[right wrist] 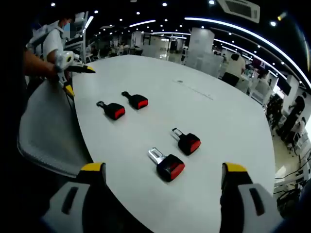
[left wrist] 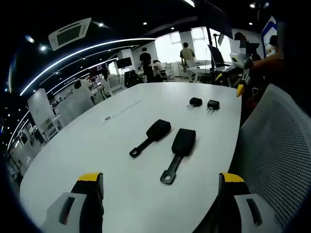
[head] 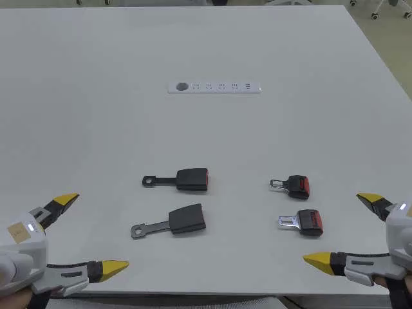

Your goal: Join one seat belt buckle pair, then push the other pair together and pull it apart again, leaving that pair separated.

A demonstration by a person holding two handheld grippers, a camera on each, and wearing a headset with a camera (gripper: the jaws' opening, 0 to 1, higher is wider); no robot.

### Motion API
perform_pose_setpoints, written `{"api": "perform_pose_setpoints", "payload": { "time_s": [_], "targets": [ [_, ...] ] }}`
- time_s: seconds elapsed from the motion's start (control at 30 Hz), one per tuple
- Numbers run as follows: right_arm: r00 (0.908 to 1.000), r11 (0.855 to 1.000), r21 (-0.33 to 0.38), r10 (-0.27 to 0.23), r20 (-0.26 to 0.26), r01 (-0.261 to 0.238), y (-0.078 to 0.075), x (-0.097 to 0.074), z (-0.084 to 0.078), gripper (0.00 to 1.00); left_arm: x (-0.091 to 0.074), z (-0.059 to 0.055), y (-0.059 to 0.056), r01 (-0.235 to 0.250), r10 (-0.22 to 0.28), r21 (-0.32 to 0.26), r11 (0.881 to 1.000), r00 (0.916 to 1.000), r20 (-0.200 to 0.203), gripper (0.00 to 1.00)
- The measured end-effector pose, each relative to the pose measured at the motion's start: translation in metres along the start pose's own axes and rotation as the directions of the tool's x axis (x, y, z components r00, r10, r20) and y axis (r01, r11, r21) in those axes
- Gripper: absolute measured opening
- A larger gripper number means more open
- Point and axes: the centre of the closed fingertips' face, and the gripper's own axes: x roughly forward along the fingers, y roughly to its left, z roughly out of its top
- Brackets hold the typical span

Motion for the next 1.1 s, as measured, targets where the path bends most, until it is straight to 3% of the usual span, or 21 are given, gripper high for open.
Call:
{"api": "perform_pose_setpoints", "payload": {
  "time_s": [0.27,0.43,0.7,1.1],
  "targets": [
    [0.9993,0.999,0.025,0.037,0.006,-0.038,-0.007,-0.007,-0.001,0.99,-0.001,0.004,0.004,0.011,-0.009,-0.06,0.998,0.9996,0.028,1.0],
    [0.9986,0.998,0.04,0.052,0.005,-0.052,-0.009,-0.012,-0.001,1.0,0.0,0.002,0.001,0.019,-0.018,-0.055,0.998,0.9996,0.02,1.0],
    [0.9988,0.998,0.039,0.044,-0.024,-0.043,-0.014,-0.014,-0.003,1.0,-0.001,0.001,0.006,-0.001,0.002,-0.058,0.998,0.9997,0.023,1.0],
    [0.9962,0.997,0.052,0.06,-0.063,-0.057,-0.008,-0.013,-0.012,0.96,-0.002,0.003,0.006,-0.019,0.019,-0.056,0.998,0.9998,0.005,1.0]
  ]
}}
